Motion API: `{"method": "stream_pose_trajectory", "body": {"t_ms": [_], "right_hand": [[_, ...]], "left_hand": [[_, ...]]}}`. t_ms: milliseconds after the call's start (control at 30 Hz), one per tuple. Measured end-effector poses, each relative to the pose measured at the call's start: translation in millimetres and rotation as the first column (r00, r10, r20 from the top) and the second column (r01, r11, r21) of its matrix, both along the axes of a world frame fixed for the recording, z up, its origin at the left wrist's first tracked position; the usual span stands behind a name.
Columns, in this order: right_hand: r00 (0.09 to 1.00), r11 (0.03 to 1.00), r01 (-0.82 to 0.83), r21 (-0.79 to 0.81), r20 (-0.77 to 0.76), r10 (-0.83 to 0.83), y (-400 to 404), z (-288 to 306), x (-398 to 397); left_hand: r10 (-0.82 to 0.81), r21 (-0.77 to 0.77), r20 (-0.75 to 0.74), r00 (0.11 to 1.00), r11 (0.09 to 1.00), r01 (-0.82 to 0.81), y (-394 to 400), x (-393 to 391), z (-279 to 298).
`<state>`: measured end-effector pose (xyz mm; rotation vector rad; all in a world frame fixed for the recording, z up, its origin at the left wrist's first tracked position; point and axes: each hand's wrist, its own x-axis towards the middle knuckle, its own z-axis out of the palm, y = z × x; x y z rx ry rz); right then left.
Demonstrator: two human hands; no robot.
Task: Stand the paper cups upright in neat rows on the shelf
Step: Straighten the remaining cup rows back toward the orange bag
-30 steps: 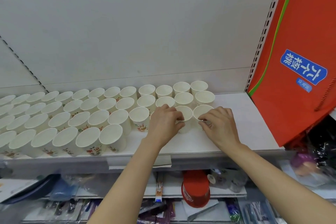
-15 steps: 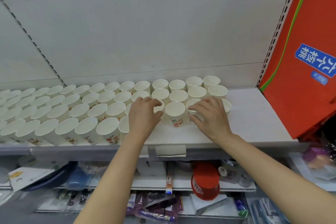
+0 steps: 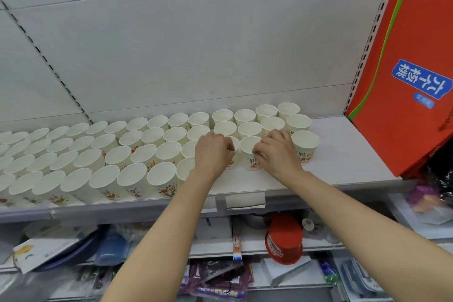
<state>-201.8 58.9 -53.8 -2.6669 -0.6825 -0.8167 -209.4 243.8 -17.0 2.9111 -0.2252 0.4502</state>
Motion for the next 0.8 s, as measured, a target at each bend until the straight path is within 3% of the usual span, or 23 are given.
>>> {"method": "stream_pose_trajectory", "body": {"t_ms": [333,467,567,700,800], "right_hand": [[1.000,0.999,0.009,0.040,0.004,-0.010,5,-8,0],[0.996,0.992,-0.003,0.128,0.088,-0.009,-1,-6,-3],[0.980,0.974,0.070,0.213,0.166,-0.107,-31,-3,-7],[0.956,0.942,0.265,0.206,0.074,-0.285,-81,-3,-11],[0.952,0.938,0.304,0.167,-0.014,-0.306,-101,-1,-12]], "left_hand": [[-0.011,-0.070,-0.027,1.000,0.998,0.010,10,-3,-9],[-0.041,-0.101,0.017,0.999,0.994,0.043,13,-5,-11],[-0.075,-0.158,0.096,0.993,0.983,0.089,4,-5,-8],[-0.181,-0.173,0.131,0.975,0.964,0.203,-31,4,4],[-0.273,-0.102,0.081,0.958,0.954,0.281,-65,13,9]]}}
